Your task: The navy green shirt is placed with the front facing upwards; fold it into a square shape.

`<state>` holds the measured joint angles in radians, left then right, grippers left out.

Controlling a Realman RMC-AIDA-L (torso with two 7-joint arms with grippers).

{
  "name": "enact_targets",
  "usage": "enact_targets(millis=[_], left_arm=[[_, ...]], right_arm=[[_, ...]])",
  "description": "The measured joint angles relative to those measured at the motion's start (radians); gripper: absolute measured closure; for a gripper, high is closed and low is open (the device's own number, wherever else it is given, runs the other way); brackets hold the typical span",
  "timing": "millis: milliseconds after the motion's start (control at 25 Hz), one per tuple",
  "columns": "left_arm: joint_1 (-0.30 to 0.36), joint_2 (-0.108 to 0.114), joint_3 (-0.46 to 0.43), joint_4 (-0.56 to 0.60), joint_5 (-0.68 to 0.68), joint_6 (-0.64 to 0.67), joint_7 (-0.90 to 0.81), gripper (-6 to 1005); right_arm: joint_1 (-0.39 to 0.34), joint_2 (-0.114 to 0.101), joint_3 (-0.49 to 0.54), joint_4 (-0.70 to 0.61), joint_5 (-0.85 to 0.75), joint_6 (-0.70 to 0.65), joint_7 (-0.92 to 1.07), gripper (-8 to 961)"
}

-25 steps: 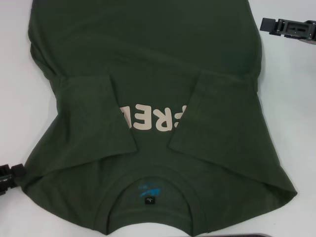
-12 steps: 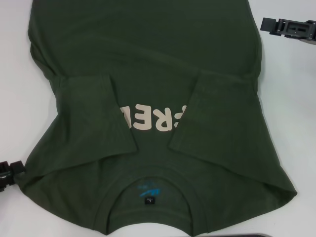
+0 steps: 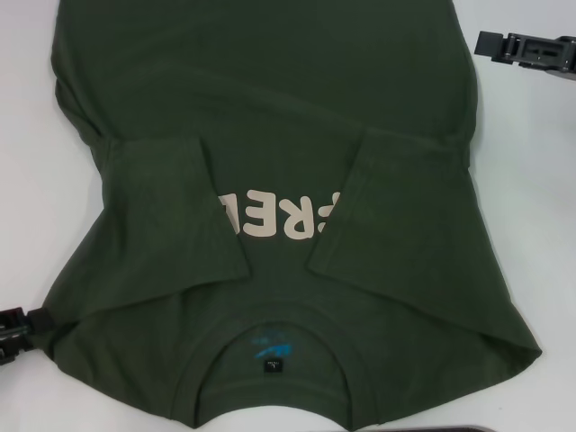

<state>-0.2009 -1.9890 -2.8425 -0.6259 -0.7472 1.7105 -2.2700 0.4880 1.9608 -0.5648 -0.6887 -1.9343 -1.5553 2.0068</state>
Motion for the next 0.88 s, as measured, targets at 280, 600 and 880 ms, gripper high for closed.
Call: enact_targets(millis=[280, 600, 880], left_arm=[[-0.021, -0.003, -0.001, 0.000, 0.001, 0.004, -0.001, 553], [-0.025, -0.005, -0.003, -0.012, -0.001, 0.033, -0.003, 555], [-0.032, -0.040, 0.019, -0.102, 0.026, 0.072, -0.004, 694]], right_arm=[[0.002, -0.001, 0.003, 0.000, 0.000, 0.001, -0.002, 119], [-0.002, -0.004, 0.003, 0.000, 0.006, 0.003, -0.002, 121], [-0.001, -0.004, 0.007, 0.000, 0.007, 0.001, 0.000, 120]])
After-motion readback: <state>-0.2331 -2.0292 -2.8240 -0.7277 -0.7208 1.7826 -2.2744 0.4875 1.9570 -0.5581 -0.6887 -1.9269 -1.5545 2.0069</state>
